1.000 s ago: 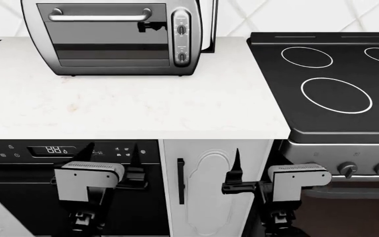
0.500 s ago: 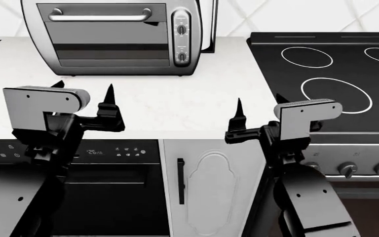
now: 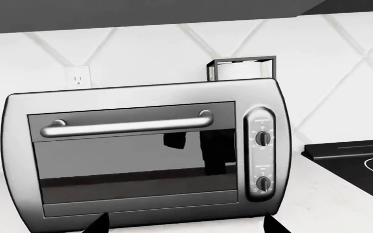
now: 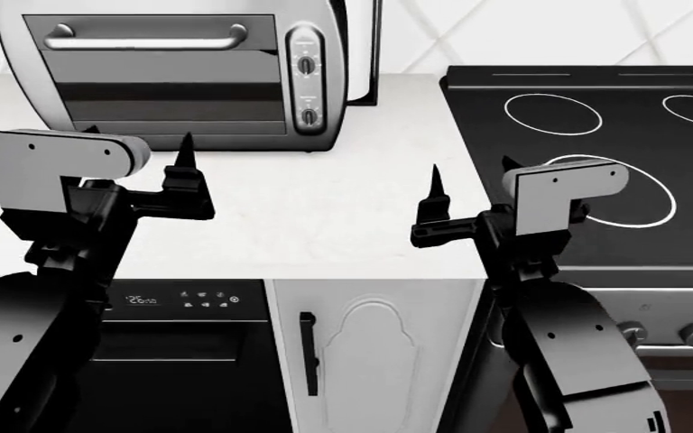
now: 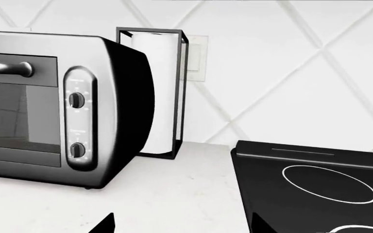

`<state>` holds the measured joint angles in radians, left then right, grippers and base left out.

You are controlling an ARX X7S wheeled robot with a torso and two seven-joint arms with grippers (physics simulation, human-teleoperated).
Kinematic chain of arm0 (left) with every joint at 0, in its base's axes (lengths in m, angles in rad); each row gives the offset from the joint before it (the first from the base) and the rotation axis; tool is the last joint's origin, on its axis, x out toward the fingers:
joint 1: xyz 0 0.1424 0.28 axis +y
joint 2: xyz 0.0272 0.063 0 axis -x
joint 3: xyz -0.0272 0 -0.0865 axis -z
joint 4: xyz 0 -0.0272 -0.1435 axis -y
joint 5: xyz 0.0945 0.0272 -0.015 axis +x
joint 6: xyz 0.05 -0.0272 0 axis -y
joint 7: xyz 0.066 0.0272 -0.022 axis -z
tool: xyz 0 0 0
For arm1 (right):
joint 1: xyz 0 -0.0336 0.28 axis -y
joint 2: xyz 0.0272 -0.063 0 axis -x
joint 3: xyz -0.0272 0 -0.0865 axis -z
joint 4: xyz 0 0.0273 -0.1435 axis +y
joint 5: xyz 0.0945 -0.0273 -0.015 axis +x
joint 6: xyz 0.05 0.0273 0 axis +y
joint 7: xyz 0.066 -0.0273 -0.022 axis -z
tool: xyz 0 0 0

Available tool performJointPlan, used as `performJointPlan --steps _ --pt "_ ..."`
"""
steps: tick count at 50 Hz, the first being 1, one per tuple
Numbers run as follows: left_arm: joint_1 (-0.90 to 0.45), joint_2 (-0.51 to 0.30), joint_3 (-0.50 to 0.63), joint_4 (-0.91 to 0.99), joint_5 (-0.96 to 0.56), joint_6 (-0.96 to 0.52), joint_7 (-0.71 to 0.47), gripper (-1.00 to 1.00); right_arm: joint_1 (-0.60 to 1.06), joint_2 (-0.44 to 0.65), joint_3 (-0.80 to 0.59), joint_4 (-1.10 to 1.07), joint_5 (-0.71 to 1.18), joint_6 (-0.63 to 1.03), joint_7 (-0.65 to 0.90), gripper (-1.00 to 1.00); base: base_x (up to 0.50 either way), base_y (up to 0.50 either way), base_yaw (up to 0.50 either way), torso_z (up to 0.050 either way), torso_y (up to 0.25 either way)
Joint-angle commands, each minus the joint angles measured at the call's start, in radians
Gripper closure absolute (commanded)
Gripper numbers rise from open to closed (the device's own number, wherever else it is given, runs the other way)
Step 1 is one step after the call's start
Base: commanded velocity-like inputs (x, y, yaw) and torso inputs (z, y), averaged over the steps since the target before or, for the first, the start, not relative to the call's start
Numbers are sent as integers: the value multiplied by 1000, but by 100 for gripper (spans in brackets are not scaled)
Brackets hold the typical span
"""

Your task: Open the toaster oven door.

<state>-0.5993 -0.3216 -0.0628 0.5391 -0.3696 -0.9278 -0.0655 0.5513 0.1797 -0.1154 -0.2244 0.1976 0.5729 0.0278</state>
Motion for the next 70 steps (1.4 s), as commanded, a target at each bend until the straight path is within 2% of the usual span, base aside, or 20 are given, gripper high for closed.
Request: performJointPlan --steps 1,12,16,21,27,32,36,41,48,61,70 --pt "-2 -5 -4 1 -6 -3 -4 -100 0 4 -5 -7 9 9 6 -100 422 0 0 0 0" --pt "0 -10 -4 -5 -8 5 -3 -100 -3 5 -22 9 14 -2 3 -100 423 0 0 0 0" --pt "-6 -41 35 -4 12 14 10 -100 -9 5 -22 7 17 -7 5 -100 86 0 0 0 0" --pt "-34 -207 239 24 134 37 73 -100 -15 10 -16 0 25 -9 5 -100 0 0 0 0 0" --pt "-157 -434 489 72 287 -11 179 -100 -25 8 -16 1 34 -21 5 -100 0 0 0 0 0" --pt "-254 -563 666 80 399 -29 272 -100 -24 9 -17 2 40 -24 4 -100 0 0 0 0 0" --pt "-384 -637 840 22 534 18 385 -100 -25 7 -18 5 44 -29 5 -100 0 0 0 0 0" --pt "-529 -654 970 -70 648 86 516 -100 -25 3 -23 9 51 -33 4 -100 0 0 0 0 0" --pt "-643 -633 1053 -183 715 163 618 -100 -29 2 -25 10 60 -39 4 -100 0 0 0 0 0" --pt "-760 -568 1140 -379 805 277 666 -100 -40 7 -20 13 78 -47 5 -100 0 0 0 0 0" --pt "-798 -511 1169 -499 829 347 640 -100 -41 10 -24 22 81 -54 8 -100 0 0 0 0 0"
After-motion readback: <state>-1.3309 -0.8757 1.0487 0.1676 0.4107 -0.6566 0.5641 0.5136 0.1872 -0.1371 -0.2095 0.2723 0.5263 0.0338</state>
